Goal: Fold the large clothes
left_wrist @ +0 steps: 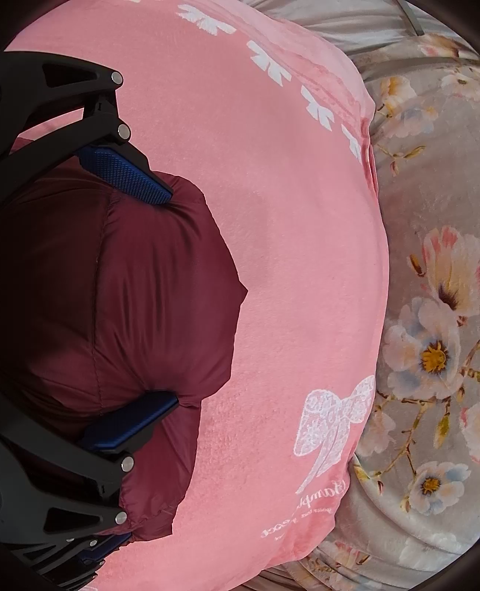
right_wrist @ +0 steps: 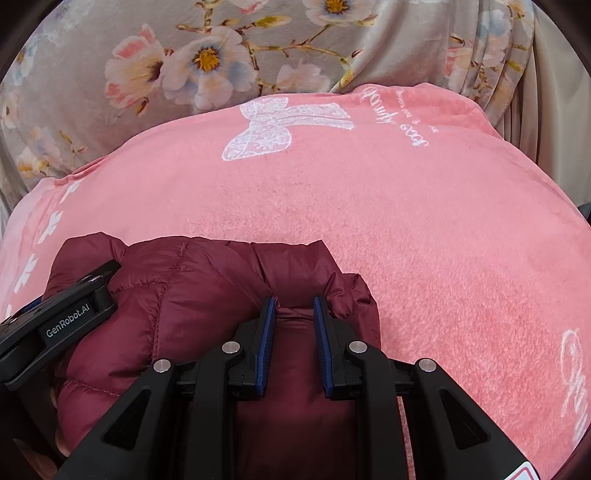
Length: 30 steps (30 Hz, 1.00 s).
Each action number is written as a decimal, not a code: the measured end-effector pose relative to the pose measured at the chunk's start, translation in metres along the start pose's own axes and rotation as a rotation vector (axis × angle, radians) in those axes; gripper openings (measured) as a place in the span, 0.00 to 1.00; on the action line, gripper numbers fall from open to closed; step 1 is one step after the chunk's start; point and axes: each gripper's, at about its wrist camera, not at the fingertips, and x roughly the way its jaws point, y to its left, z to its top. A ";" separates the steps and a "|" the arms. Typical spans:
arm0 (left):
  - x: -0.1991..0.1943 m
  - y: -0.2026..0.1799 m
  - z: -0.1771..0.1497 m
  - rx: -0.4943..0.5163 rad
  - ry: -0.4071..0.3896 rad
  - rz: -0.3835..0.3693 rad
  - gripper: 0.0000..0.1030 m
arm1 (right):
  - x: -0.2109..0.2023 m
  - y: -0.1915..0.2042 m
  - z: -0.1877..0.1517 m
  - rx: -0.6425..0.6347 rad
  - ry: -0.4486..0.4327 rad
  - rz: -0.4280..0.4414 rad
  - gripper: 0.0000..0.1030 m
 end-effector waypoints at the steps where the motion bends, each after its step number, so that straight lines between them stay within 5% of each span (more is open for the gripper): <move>1: 0.000 0.000 0.000 0.000 0.000 -0.001 0.96 | 0.000 0.000 0.000 -0.002 0.000 -0.003 0.18; 16: 0.001 -0.002 0.000 0.005 -0.005 0.007 0.96 | 0.002 0.005 0.000 -0.023 -0.001 -0.045 0.19; 23: -0.009 0.019 -0.002 -0.071 0.044 -0.102 0.96 | -0.009 -0.002 0.000 0.009 0.011 -0.007 0.22; 24: -0.017 0.026 -0.004 -0.095 0.059 -0.123 0.96 | -0.021 -0.006 -0.002 0.027 0.011 0.006 0.24; 26: -0.038 0.048 -0.012 -0.163 0.066 -0.186 0.95 | -0.051 -0.016 -0.010 0.077 -0.026 0.051 0.44; 30: -0.067 0.090 -0.032 -0.237 0.093 -0.274 0.95 | -0.098 -0.035 -0.041 0.114 -0.035 0.120 0.55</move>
